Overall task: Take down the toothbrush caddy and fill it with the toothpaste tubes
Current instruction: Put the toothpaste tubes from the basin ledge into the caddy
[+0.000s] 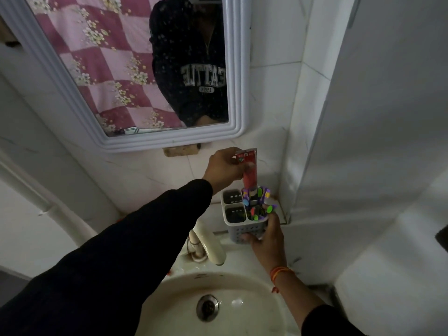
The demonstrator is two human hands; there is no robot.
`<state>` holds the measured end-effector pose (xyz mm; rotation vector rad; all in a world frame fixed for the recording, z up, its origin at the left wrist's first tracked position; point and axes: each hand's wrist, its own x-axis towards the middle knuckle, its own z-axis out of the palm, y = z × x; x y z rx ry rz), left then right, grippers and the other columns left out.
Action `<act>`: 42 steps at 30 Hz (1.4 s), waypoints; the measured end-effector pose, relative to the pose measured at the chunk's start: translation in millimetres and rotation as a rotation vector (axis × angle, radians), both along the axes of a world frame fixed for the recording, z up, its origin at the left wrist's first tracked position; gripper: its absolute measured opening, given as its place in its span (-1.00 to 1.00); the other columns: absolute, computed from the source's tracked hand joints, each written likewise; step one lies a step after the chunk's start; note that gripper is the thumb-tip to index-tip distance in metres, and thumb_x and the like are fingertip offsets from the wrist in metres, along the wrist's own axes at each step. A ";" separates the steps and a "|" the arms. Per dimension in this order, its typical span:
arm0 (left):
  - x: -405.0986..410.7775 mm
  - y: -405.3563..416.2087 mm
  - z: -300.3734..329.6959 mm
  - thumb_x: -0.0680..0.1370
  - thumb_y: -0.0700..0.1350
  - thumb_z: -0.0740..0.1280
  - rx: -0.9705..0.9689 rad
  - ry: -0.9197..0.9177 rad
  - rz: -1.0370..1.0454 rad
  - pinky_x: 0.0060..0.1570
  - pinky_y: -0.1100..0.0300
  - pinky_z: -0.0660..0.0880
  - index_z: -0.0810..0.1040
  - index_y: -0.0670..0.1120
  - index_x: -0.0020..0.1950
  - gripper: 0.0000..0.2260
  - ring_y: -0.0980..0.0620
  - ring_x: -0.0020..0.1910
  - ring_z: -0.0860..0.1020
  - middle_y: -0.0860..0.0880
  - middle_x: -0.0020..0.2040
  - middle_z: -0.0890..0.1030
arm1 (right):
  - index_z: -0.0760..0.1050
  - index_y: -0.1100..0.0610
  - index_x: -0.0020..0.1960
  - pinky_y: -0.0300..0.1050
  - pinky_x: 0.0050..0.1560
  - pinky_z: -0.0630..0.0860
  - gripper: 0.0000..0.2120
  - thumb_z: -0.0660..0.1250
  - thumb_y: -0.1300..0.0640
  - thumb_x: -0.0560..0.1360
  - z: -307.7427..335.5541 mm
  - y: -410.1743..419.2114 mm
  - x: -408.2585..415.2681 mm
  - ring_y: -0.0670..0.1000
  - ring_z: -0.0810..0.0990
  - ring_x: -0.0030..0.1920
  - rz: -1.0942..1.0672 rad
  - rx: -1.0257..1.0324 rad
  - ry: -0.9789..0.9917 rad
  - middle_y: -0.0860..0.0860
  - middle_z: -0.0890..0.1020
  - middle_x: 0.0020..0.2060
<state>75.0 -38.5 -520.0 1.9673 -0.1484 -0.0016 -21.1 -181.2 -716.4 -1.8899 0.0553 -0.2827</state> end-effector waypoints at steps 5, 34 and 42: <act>13.8 -2.1 -10.1 0.48 -0.07 0.52 0.401 0.039 -0.103 -0.04 0.06 0.67 0.74 -0.07 -0.02 -0.87 -0.05 -0.12 0.70 -0.09 -0.08 0.75 | 0.33 -0.09 0.37 -0.43 0.15 0.57 -0.16 0.66 0.33 0.27 0.4 -1.7 9.8 0.09 0.60 0.34 0.032 -0.002 -0.011 0.03 0.60 0.32; -12.2 169.8 -105.1 0.56 -0.24 0.34 1.391 0.421 -0.306 -0.09 0.07 0.59 0.59 -0.20 -0.29 -0.78 -0.14 -0.10 0.69 -0.17 -0.19 0.68 | 0.42 0.10 0.35 0.28 0.24 0.62 -0.10 0.77 0.28 0.11 -23.8 12.3 47.0 0.04 0.64 0.29 0.094 0.150 0.076 0.08 0.62 0.27; 1.3 169.1 -58.0 0.54 -0.27 0.31 1.264 0.229 -0.405 0.01 0.14 0.51 0.68 -0.15 0.09 -0.80 -0.12 0.11 0.61 -0.13 0.13 0.64 | 0.43 -0.02 0.33 0.28 0.22 0.63 -0.07 0.72 -0.04 0.03 -14.2 15.0 47.2 0.03 0.66 0.26 0.105 0.158 0.117 0.02 0.64 0.26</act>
